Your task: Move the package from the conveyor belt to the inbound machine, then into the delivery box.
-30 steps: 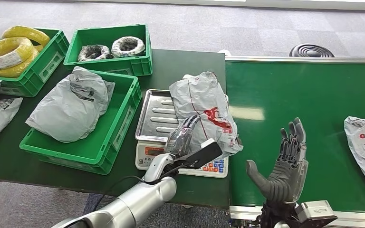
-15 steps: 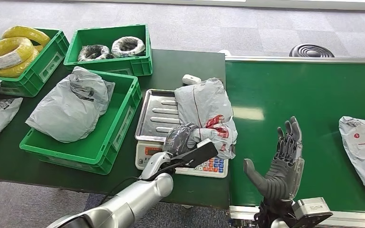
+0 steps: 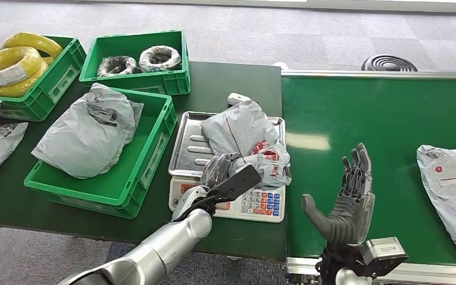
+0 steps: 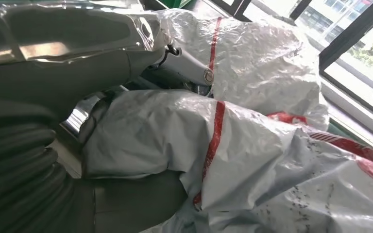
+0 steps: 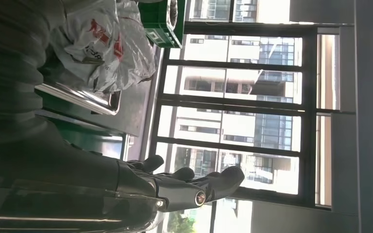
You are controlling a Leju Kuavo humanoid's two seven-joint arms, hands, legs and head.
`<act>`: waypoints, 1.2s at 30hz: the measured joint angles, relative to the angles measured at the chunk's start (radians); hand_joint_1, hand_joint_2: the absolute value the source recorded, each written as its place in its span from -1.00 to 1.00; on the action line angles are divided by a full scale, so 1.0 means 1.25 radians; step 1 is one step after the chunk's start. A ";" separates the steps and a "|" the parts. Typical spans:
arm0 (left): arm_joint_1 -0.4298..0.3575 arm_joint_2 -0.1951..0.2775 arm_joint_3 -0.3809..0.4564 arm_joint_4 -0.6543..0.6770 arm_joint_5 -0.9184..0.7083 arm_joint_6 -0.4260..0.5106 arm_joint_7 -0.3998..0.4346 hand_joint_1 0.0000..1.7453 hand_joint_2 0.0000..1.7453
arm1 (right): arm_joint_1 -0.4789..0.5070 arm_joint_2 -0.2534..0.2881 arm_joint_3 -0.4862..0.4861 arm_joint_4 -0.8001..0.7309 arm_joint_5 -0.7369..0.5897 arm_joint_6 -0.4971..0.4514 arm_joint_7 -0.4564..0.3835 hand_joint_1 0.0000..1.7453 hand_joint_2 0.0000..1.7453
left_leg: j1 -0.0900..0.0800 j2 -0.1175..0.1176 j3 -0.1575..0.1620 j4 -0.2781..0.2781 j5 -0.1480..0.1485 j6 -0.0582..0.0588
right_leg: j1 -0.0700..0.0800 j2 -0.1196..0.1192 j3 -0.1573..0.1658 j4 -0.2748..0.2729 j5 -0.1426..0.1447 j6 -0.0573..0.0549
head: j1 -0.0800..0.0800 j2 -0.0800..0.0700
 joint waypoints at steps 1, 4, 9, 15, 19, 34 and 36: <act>0.002 0.001 0.009 -0.007 0.006 0.002 -0.006 1.00 1.00 | 0.000 0.000 0.000 0.002 0.000 -0.001 0.000 -1.00 1.00 | 0.000 0.000 0.000 0.000 0.000 0.000 | 0.000 0.000 0.000 0.000 0.000 0.000 | 0.000 0.000; 0.011 0.008 0.036 -0.040 0.017 0.017 -0.019 1.00 1.00 | 0.001 0.000 -0.002 0.008 0.005 -0.006 0.000 -1.00 1.00 | 0.000 0.000 0.000 0.000 0.000 0.000 | 0.000 0.000 0.000 0.000 0.000 0.000 | 0.000 0.000; 0.033 0.043 0.082 -0.165 -0.009 0.025 -0.007 1.00 1.00 | 0.010 0.004 -0.011 0.015 0.021 -0.016 0.001 -1.00 1.00 | 0.000 0.000 0.000 0.000 0.000 0.000 | 0.000 0.000 0.000 0.000 0.000 0.000 | 0.000 0.000; 0.076 0.115 0.151 -0.403 -0.079 0.031 0.023 1.00 1.00 | 0.036 0.007 -0.028 0.016 0.031 -0.033 0.001 -1.00 1.00 | 0.000 0.000 0.000 0.000 0.000 0.000 | 0.000 0.000 0.000 0.000 0.000 0.000 | 0.000 0.000; 0.096 0.170 0.214 -0.554 -0.152 0.059 0.041 1.00 1.00 | 0.060 0.007 -0.042 0.013 0.034 -0.042 0.001 -1.00 1.00 | 0.000 0.000 0.000 0.000 0.000 0.000 | 0.000 0.000 -0.001 0.000 0.000 0.000 | 0.000 0.000; 0.071 0.321 0.436 -0.575 -0.363 -0.147 0.244 -1.00 1.00 | 0.093 0.007 -0.089 -0.006 0.050 -0.047 0.044 -1.00 1.00 | 0.000 0.001 0.000 0.000 0.001 0.000 | 0.000 0.001 0.000 0.001 0.000 0.000 | 0.000 0.000; 0.081 0.327 0.452 -0.573 -0.363 -0.172 0.246 -1.00 1.00 | 0.093 0.007 -0.093 -0.006 0.054 -0.043 0.048 -1.00 1.00 | 0.000 0.001 0.000 0.000 0.001 0.000 | 0.000 0.001 -0.001 0.001 0.000 0.000 | 0.000 0.000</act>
